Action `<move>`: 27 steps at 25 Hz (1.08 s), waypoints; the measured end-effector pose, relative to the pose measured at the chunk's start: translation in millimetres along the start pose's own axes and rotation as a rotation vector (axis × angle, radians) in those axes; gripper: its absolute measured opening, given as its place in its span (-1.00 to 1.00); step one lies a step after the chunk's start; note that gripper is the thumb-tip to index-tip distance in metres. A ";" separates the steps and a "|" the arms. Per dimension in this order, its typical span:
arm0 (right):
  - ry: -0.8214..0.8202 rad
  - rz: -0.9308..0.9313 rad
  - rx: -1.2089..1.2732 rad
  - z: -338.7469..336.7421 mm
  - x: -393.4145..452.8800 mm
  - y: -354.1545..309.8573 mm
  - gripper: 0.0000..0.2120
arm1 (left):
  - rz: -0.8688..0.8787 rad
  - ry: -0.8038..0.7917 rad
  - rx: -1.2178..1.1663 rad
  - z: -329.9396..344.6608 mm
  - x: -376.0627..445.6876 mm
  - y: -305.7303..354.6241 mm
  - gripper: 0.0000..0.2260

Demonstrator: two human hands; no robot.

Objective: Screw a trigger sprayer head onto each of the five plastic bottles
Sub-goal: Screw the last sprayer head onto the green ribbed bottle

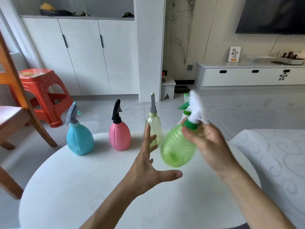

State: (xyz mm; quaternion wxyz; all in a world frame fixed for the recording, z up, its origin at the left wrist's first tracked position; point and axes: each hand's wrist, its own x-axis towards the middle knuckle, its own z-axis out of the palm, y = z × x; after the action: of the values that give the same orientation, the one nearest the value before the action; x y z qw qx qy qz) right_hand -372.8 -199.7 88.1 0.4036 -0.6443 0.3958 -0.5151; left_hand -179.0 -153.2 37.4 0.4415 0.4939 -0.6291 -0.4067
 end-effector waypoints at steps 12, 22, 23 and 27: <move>0.496 0.071 -0.537 -122.1 107.3 85.2 -0.76 | -0.120 0.264 -0.004 -1.2 8.0 -10.7 -0.47; 0.427 0.166 -0.603 -111.3 114.6 154.6 -0.65 | -0.150 0.261 -0.052 -2.2 13.9 -22.4 -0.54; 0.424 0.178 -0.596 -112.6 113.7 156.3 -0.64 | -0.153 0.256 -0.059 -2.4 13.8 -22.9 -0.53; 0.347 0.256 -0.621 -115.7 106.7 158.9 -0.47 | -0.158 0.242 -0.088 -2.5 12.6 -22.0 -0.53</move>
State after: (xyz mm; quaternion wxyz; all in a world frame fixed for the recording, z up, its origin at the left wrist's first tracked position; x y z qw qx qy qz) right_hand -484.8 -368.9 -6.0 0.1771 -0.5846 0.6730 -0.4171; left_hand -172.4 -169.7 19.2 0.5018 0.5675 -0.5120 -0.4050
